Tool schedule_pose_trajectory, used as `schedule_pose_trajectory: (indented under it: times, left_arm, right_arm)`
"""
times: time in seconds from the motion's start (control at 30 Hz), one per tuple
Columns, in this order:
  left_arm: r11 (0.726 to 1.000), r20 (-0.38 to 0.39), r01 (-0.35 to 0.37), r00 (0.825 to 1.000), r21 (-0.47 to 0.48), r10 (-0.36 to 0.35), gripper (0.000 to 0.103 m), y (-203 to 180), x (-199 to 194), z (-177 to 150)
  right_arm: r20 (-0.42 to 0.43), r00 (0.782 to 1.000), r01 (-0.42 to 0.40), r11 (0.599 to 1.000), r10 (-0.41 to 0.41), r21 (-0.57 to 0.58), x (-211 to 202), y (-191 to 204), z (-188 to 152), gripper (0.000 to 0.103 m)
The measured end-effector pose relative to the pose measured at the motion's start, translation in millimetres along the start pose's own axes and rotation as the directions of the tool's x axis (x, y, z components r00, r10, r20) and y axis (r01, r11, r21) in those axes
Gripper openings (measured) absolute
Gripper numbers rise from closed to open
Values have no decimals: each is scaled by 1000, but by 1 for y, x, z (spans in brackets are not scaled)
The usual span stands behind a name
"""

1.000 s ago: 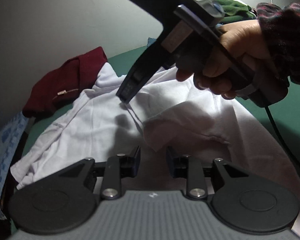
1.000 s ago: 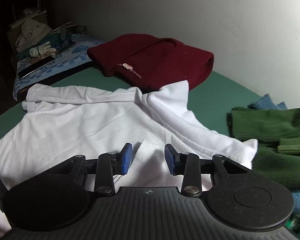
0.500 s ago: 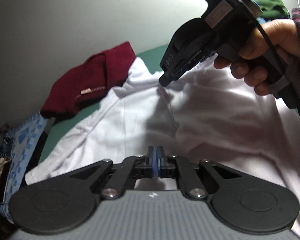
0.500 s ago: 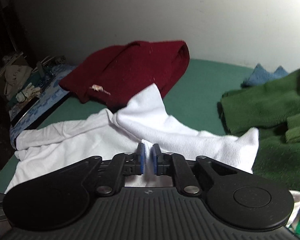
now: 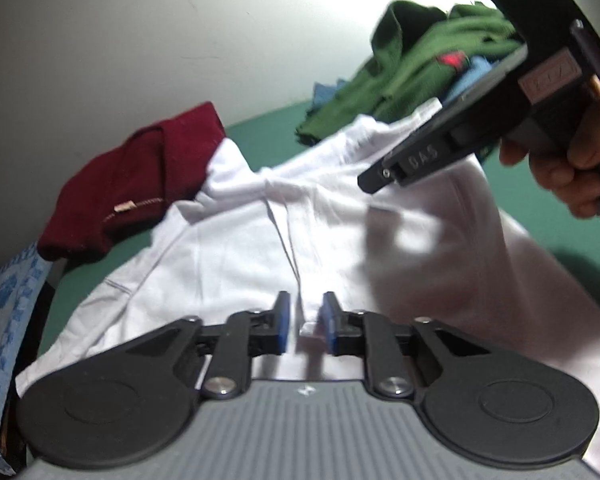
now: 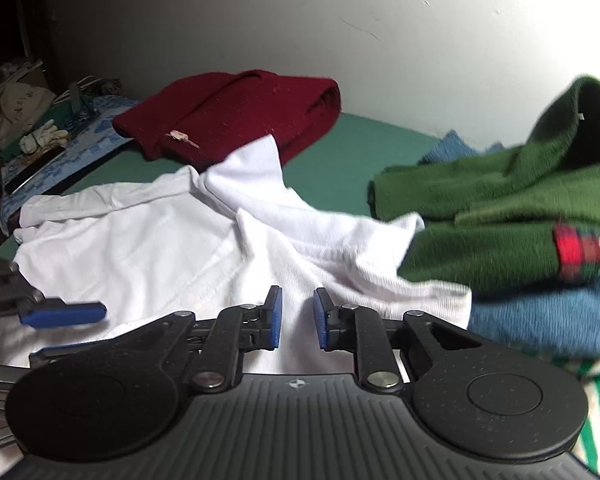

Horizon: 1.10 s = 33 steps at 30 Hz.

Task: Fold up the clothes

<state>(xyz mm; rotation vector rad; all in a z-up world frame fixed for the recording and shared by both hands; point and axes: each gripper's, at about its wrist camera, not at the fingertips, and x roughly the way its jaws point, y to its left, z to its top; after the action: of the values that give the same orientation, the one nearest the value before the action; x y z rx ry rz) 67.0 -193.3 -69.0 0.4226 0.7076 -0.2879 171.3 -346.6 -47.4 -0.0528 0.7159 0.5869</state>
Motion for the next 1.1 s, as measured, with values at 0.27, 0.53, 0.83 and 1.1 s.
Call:
schedule_pose_trajectory:
  times: [0.27,0.53,0.83,1.1]
  left_arm:
    - [999,-77,-39,996,-16,37,17,16,-27,-34]
    - [981,-78,-37,997,-192,23,26,18,-78,-64]
    - [988,-82,137,986,-75,-143,41,-30,-118,-85]
    - [954,-26,294,956,57,-293,44,-38,-124,-85]
  right_arm:
    - [5,1000,25,999,-25,42,-12,2,-25,19]
    - [-72,994,76,997,-76,-9,-38,28,-51,19]
    - [-175,985,16,992,6,123,-95,47,-106,18]
    - [-205,978,34,999,-35,-6,-160,135,-175,18]
